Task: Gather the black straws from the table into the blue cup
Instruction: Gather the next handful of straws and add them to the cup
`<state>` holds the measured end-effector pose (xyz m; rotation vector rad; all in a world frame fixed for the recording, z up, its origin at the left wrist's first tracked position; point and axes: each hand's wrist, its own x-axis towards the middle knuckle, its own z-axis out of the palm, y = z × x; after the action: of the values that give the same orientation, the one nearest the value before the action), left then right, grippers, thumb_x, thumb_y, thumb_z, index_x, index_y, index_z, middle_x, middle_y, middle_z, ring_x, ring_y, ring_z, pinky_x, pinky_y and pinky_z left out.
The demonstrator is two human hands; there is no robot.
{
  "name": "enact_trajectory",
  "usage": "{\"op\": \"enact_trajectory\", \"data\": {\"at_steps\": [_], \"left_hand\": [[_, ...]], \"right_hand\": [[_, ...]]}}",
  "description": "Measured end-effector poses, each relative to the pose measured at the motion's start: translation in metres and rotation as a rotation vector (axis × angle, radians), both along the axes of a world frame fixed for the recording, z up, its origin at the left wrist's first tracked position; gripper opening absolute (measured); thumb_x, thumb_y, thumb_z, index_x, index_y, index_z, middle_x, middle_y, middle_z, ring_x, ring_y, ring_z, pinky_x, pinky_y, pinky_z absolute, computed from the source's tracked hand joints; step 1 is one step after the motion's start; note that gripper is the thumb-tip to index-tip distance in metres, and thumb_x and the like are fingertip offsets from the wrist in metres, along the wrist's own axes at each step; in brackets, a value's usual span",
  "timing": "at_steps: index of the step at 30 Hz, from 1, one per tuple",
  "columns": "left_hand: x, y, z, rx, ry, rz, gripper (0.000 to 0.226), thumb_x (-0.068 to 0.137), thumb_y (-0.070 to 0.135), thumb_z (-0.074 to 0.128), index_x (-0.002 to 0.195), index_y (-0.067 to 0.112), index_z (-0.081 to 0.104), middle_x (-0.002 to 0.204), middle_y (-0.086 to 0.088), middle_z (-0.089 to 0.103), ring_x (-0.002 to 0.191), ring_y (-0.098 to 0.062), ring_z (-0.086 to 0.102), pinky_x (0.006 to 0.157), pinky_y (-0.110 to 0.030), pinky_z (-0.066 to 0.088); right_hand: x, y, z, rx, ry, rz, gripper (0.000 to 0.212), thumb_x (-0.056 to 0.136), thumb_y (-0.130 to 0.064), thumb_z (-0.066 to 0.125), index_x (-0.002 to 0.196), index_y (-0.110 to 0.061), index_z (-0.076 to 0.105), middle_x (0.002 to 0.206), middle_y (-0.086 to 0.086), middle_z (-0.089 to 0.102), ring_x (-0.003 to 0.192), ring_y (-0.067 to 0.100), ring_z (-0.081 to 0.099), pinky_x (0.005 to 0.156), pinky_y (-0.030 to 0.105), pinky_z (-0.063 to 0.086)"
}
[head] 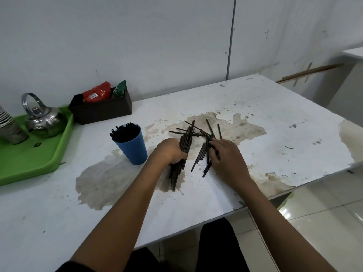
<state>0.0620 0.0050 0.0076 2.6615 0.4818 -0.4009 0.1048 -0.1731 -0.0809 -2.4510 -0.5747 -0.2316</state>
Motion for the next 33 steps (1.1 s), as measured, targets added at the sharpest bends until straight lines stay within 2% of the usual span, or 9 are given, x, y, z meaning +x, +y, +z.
{"op": "enact_trajectory", "data": {"at_steps": [4,12,15,18,20,25,29,31,33], "left_hand": [[-0.003,0.003,-0.001,-0.058,0.004,0.005,0.035,0.094,0.024,0.06,0.066,0.013,0.042,0.064,-0.003,0.045,0.055,-0.016,0.043,0.048,-0.026,0.031],[-0.01,0.018,0.004,-0.133,0.049,0.005,0.026,0.097,0.037,0.057,0.09,0.012,0.051,0.076,0.0,0.052,0.064,-0.012,0.048,0.054,-0.025,0.034],[-0.016,0.023,0.004,-0.158,0.061,0.012,0.028,0.099,0.037,0.054,0.085,0.012,0.051,0.075,-0.001,0.054,0.065,-0.013,0.05,0.055,-0.025,0.035],[-0.017,0.031,-0.005,-0.43,0.044,0.119,0.028,0.099,0.029,0.056,0.096,0.001,0.06,0.081,-0.012,0.066,0.077,-0.025,0.065,0.081,-0.039,0.056],[-0.02,0.033,-0.01,-0.669,0.002,0.228,0.026,0.1,0.019,0.054,0.108,-0.005,0.06,0.078,-0.011,0.063,0.073,-0.022,0.064,0.091,-0.042,0.056],[-0.029,0.037,-0.01,-0.887,-0.016,0.261,0.029,0.1,0.013,0.053,0.121,-0.006,0.055,0.083,-0.008,0.055,0.07,-0.016,0.057,0.073,-0.031,0.054],[-0.036,0.039,-0.005,-0.951,0.001,0.245,0.022,0.101,0.01,0.05,0.118,-0.002,0.057,0.084,-0.003,0.061,0.067,-0.01,0.056,0.065,-0.026,0.051],[-0.039,0.039,-0.002,-0.974,0.018,0.219,0.014,0.102,0.01,0.048,0.109,0.005,0.059,0.084,-0.001,0.062,0.065,-0.008,0.054,0.063,-0.023,0.048],[-0.042,0.041,-0.002,-0.981,0.029,0.212,0.011,0.103,0.01,0.046,0.104,0.008,0.057,0.081,-0.001,0.061,0.064,-0.009,0.052,0.061,-0.022,0.046]], "right_hand": [[0.0,0.0,0.001,0.008,-0.005,0.002,0.046,0.096,-0.036,0.036,0.129,-0.016,0.061,0.133,-0.002,0.061,0.128,0.019,0.047,0.109,0.046,0.035],[-0.002,-0.002,0.003,0.043,-0.028,0.012,0.042,0.098,-0.031,0.041,0.13,-0.012,0.06,0.133,0.002,0.061,0.128,0.02,0.047,0.11,0.043,0.035],[-0.003,-0.002,0.004,0.072,-0.035,0.008,0.037,0.1,-0.025,0.046,0.131,-0.011,0.059,0.133,0.003,0.06,0.129,0.021,0.046,0.111,0.04,0.034],[-0.004,-0.002,0.008,0.137,-0.037,-0.002,0.035,0.099,-0.022,0.047,0.129,-0.01,0.061,0.131,0.005,0.062,0.127,0.022,0.047,0.11,0.039,0.036],[-0.004,-0.002,0.011,0.17,-0.05,-0.009,0.034,0.098,-0.019,0.048,0.128,-0.01,0.062,0.129,0.005,0.063,0.125,0.023,0.048,0.108,0.04,0.037],[-0.004,0.008,0.024,0.194,-0.079,0.069,0.034,0.099,-0.018,0.05,0.131,-0.013,0.059,0.135,0.003,0.06,0.135,0.024,0.041,0.114,0.05,0.031],[0.004,0.031,0.041,0.178,-0.094,0.182,0.038,0.1,-0.015,0.048,0.137,-0.015,0.054,0.141,0.004,0.056,0.14,0.026,0.036,0.115,0.042,0.031],[0.01,0.039,0.043,0.132,-0.098,0.204,0.036,0.1,-0.015,0.049,0.136,-0.013,0.055,0.136,0.007,0.059,0.134,0.028,0.043,0.11,0.039,0.036],[0.014,0.046,0.042,0.118,-0.049,0.222,0.036,0.1,-0.017,0.05,0.136,-0.012,0.055,0.131,0.009,0.061,0.125,0.027,0.05,0.1,0.026,0.035]]}}
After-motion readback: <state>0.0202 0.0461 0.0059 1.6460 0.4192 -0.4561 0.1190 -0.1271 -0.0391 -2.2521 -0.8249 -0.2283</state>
